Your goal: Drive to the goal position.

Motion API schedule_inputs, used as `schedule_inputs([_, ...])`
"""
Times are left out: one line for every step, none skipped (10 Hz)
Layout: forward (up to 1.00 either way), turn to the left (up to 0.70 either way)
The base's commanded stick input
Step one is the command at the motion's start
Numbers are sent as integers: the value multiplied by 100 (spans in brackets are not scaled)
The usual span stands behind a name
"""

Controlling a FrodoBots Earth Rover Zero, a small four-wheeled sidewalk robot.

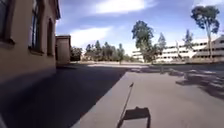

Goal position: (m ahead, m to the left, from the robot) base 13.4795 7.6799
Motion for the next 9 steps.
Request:
schedule_inputs([45, 0])
schedule_inputs([45, 0])
schedule_inputs([45, 0])
schedule_inputs([45, 0])
schedule_inputs([45, 0])
schedule_inputs([45, 0])
schedule_inputs([45, 0])
schedule_inputs([45, 0])
schedule_inputs([45, 0])
